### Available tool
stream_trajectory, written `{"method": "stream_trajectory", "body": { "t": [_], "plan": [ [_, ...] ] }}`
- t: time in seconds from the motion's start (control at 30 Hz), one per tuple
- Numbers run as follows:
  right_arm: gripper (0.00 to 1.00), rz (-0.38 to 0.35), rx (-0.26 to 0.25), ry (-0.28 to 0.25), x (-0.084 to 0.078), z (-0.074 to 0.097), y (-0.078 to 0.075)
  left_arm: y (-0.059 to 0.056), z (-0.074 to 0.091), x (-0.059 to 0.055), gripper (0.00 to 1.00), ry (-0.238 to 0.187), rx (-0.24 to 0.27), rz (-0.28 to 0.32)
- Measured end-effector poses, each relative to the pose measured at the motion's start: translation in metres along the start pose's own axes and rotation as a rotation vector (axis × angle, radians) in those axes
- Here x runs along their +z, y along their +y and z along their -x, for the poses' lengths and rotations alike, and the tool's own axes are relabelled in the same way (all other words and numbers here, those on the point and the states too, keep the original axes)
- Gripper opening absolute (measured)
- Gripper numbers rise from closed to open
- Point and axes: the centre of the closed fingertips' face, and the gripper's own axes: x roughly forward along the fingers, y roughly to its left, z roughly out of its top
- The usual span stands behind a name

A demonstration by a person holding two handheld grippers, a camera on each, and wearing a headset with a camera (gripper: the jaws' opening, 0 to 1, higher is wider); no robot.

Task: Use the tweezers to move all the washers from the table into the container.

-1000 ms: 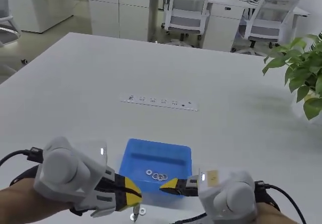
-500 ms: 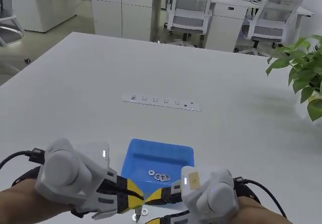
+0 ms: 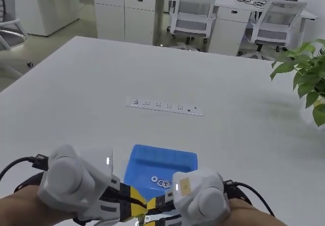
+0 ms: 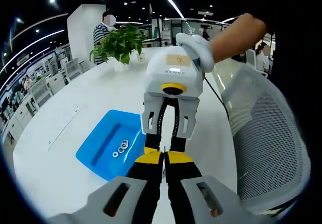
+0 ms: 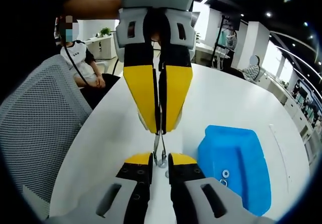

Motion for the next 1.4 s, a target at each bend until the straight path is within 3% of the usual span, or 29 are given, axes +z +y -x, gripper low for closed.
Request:
{"method": "stream_trajectory", "body": {
  "t": [0.2,0.93,1.1,1.4],
  "plan": [
    [0.11,0.013,0.018,0.003,0.001,-0.002,0.002,0.002,0.000,-0.001,0.05,0.004,0.002,-0.002],
    [0.09,-0.040,0.010,-0.005,0.000,-0.001,0.003,0.001,0.001,-0.001,0.06,0.003,0.000,-0.023],
    [0.09,-0.045,0.007,-0.007,0.001,0.002,0.003,0.000,0.004,0.000,0.09,-0.009,-0.002,-0.020],
    [0.09,-0.047,-0.004,-0.013,0.008,0.011,0.001,0.002,0.009,0.004,0.27,-0.040,0.012,0.003]
  ]
}}
